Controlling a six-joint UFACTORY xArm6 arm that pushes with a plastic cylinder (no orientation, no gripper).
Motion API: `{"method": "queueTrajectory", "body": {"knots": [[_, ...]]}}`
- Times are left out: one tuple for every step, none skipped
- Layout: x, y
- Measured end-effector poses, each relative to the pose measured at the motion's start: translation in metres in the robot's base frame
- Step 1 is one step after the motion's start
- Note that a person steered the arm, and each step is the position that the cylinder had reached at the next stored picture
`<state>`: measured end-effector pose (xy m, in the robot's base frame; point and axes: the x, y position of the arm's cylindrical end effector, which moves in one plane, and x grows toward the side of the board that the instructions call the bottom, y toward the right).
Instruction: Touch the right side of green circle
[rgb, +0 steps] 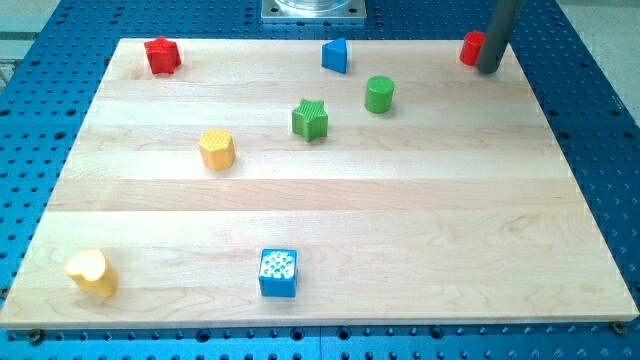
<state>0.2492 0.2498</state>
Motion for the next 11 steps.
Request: {"method": "queueTrajectory", "body": {"knots": [[-0.001, 0.0], [-0.001, 0.0], [-0.012, 0.0], [-0.011, 0.0], [0.031, -0.022], [0.061, -0.067], [0.084, -0.13], [0.087, -0.165], [0.087, -0.165], [0.083, -0.166], [0.113, -0.167]]}}
